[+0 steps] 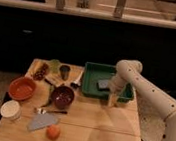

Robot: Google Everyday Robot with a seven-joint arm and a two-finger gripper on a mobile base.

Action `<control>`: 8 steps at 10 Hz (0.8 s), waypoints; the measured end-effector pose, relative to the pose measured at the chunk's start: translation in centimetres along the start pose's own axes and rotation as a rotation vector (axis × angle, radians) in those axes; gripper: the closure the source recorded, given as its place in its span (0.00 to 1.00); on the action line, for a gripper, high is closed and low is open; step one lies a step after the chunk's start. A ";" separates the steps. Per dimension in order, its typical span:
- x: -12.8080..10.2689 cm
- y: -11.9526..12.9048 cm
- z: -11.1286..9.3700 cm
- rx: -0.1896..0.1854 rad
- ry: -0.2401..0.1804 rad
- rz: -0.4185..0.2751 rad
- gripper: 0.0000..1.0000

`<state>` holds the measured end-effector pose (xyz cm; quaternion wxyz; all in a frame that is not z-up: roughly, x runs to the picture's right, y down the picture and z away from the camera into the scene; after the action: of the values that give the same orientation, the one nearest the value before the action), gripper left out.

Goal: Place sponge in table surface

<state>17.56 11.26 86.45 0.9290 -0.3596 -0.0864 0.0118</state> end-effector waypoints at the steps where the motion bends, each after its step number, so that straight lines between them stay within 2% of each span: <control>1: 0.2 -0.6 -0.9 0.011 0.013 -0.002 0.20; 8: 1.1 -3.2 -2.9 0.075 0.065 -0.024 0.20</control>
<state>18.97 7.07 86.61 0.9442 -0.3238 -0.0598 -0.0079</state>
